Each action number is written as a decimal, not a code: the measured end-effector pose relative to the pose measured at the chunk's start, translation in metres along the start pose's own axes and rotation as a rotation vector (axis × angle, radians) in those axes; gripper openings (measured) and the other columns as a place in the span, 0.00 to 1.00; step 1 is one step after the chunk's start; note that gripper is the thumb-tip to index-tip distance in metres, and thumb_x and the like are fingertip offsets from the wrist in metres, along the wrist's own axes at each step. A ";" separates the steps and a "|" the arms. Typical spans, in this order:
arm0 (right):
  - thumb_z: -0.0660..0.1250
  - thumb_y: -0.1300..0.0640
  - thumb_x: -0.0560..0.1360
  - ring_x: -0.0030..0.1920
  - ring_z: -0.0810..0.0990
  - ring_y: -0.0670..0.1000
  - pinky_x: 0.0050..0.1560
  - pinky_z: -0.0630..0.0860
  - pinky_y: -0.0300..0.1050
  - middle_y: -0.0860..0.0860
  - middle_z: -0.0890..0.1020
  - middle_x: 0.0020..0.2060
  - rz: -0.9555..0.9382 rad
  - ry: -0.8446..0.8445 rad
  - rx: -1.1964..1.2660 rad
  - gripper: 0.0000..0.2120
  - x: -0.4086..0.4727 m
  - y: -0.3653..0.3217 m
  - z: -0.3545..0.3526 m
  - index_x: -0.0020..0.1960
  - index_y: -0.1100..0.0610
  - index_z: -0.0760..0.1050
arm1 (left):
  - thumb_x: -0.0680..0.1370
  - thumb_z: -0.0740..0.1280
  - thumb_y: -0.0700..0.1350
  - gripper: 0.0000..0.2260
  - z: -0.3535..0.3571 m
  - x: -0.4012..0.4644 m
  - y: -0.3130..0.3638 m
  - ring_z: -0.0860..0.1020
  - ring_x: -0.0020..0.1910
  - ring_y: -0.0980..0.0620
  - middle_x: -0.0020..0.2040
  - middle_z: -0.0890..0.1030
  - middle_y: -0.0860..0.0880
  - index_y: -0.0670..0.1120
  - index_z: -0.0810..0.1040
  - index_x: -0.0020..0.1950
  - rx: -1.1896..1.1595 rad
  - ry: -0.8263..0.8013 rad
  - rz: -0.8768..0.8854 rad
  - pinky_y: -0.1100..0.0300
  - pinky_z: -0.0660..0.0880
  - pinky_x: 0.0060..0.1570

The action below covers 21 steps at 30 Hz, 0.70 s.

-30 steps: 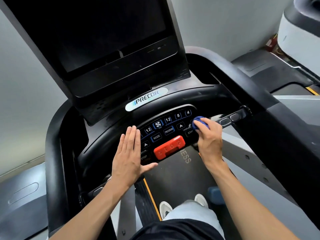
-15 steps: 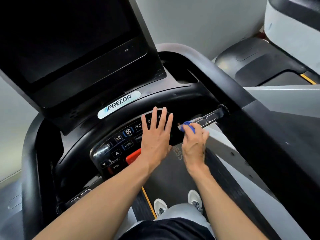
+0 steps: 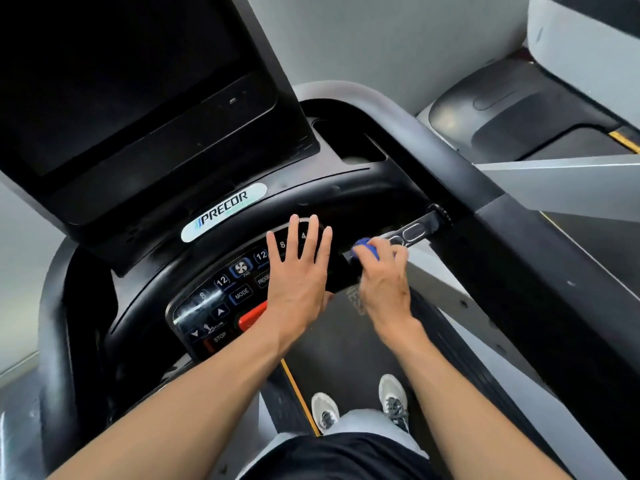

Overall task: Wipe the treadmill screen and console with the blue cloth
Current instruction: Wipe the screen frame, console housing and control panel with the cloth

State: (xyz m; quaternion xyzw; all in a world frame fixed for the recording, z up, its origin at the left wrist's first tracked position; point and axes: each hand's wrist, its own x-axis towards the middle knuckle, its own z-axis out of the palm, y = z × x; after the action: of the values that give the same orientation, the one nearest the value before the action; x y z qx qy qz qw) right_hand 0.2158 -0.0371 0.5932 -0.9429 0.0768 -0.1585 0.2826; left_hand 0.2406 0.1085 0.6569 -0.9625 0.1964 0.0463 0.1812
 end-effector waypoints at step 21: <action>0.64 0.70 0.72 0.51 0.68 0.58 0.48 0.74 0.50 0.51 0.77 0.56 0.045 0.031 -0.082 0.16 0.029 0.064 -0.014 0.54 0.54 0.78 | 0.77 0.63 0.69 0.38 -0.018 0.016 0.018 0.40 0.81 0.33 0.83 0.54 0.46 0.55 0.57 0.82 0.055 0.021 0.155 0.22 0.41 0.69</action>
State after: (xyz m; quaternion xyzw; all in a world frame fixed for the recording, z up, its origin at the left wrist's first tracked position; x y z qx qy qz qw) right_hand 0.2348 -0.1039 0.5757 -0.9493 0.1086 -0.1632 0.2458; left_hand 0.2487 0.0804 0.6649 -0.9395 0.2735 0.0449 0.2013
